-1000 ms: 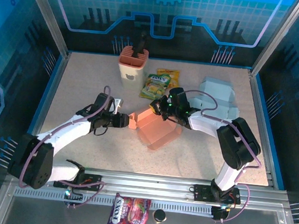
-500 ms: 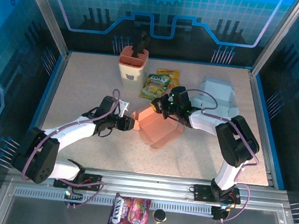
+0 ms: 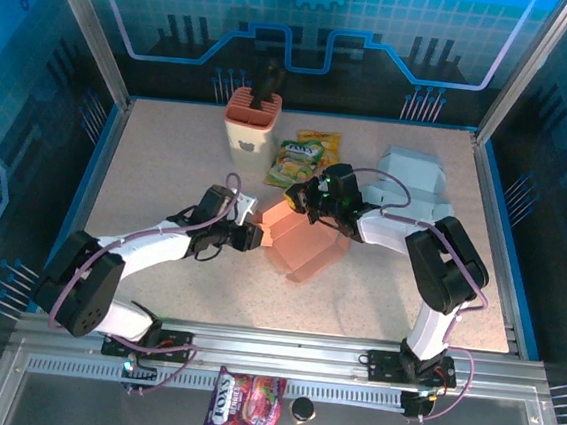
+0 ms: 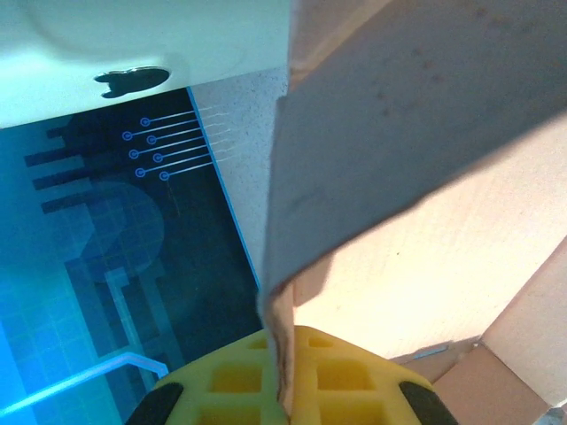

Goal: Fold the paper box

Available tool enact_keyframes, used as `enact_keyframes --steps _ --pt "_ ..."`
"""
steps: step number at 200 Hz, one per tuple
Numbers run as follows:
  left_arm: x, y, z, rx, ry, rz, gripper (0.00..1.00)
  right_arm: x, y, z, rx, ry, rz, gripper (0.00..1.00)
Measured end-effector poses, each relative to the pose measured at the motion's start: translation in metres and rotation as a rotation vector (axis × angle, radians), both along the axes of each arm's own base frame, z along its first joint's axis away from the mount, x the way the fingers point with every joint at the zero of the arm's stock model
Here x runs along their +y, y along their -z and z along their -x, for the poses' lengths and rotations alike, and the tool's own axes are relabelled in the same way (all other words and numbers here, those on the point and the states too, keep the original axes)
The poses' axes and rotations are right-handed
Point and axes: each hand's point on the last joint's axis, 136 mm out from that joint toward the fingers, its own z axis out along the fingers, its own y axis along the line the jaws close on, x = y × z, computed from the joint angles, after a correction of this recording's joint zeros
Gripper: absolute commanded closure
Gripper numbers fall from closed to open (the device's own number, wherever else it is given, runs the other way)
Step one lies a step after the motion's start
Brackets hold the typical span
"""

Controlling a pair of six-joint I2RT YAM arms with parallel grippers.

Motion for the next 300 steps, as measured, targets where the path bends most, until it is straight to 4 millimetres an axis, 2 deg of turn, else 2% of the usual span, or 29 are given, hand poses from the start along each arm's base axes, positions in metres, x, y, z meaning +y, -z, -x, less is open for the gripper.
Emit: enact_keyframes --steps 46,102,147,217,300 --pt "-0.011 0.003 -0.002 -0.025 -0.009 -0.017 0.68 0.001 -0.002 -0.002 -0.012 0.007 -0.02 1.0" --pt "-0.004 0.007 -0.015 -0.041 -0.124 -0.042 0.68 -0.004 0.004 0.0 -0.041 0.03 -0.037 1.0" --pt "-0.008 0.013 -0.016 -0.038 -0.147 -0.048 0.68 -0.008 0.01 0.003 -0.101 0.064 -0.086 1.0" --pt "-0.009 0.012 -0.021 -0.054 -0.202 -0.046 0.68 -0.007 0.013 0.004 -0.199 0.11 -0.14 1.0" --pt "-0.005 0.023 -0.023 -0.05 -0.296 -0.086 0.68 -0.004 0.014 0.006 -0.205 0.122 -0.148 1.0"
